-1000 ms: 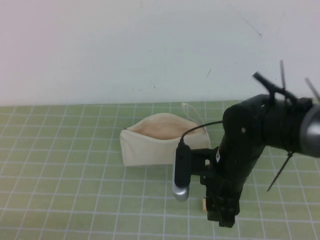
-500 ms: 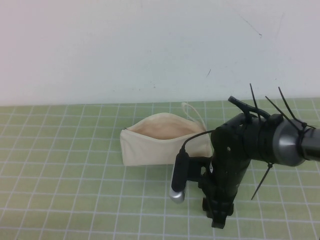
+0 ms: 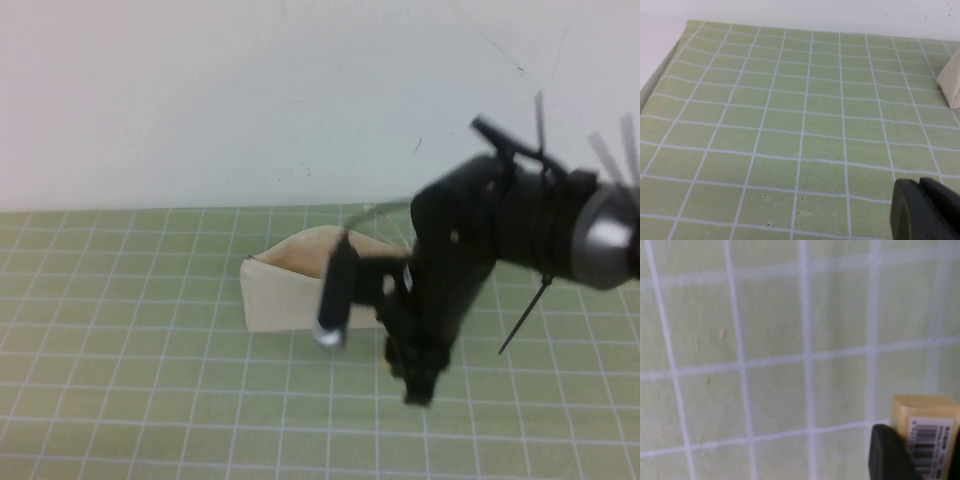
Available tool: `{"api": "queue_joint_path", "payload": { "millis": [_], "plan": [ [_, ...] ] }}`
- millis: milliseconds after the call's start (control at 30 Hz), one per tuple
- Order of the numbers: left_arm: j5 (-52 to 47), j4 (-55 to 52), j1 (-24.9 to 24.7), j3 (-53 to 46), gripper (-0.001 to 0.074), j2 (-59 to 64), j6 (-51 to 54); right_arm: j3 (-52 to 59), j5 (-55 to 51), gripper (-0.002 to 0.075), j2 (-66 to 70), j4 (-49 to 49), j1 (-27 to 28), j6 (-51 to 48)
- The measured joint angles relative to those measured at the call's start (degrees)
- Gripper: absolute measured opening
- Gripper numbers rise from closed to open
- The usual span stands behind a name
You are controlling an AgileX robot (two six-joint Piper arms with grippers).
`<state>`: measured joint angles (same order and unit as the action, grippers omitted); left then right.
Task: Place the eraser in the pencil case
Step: Pick up the eraser from the table, then place the eraser on the pencil case
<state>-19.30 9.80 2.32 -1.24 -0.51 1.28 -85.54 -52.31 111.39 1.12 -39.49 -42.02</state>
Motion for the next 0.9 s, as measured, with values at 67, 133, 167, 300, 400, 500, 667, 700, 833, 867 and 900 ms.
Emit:
{"api": "queue_joint_path", "payload": {
  "millis": [67,133,167,300,400,500,667,700,833,867,900],
  "plan": [
    [0.0,0.0,0.0,0.0,-0.0004,0.0,0.0,-2.5,0.7,0.0209,-1.7,0.0,-0.6,0.0],
    [0.0,0.0,0.0,0.0,-0.0004,0.0,0.0,-4.8,3.2,0.0209,-2.4,0.0,-0.8,0.0],
    [0.0,0.0,0.0,0.0,-0.0004,0.0,0.0,-5.9,5.3,0.0209,-2.5,0.3,-0.8,0.0],
    [0.0,0.0,0.0,0.0,-0.0004,0.0,0.0,-8.3,15.1,0.0209,-1.3,1.1,-0.8,0.7],
    [0.0,0.0,0.0,0.0,-0.0004,0.0,0.0,-9.4,21.7,0.0209,1.0,1.6,-0.5,2.8],
    [0.0,0.0,0.0,0.0,-0.0004,0.0,0.0,-11.0,23.9,0.0209,4.0,2.0,-0.2,5.1],
    [0.0,0.0,0.0,0.0,-0.0004,0.0,0.0,-12.7,24.6,0.0321,8.1,2.2,0.6,10.0],
    [0.0,0.0,0.0,0.0,-0.0004,0.0,0.0,-12.8,24.7,0.0368,8.4,2.2,0.8,10.9],
    [0.0,0.0,0.0,0.0,-0.0004,0.0,0.0,-12.9,24.2,0.0463,8.4,2.5,0.9,13.6],
    [0.0,0.0,0.0,0.0,-0.0004,0.0,0.0,-12.9,23.3,0.046,8.1,2.6,0.9,14.1],
    [0.0,0.0,0.0,0.0,-0.0004,0.0,0.0,-13.0,22.5,0.0445,7.5,2.6,0.9,14.8]
  ]
}}
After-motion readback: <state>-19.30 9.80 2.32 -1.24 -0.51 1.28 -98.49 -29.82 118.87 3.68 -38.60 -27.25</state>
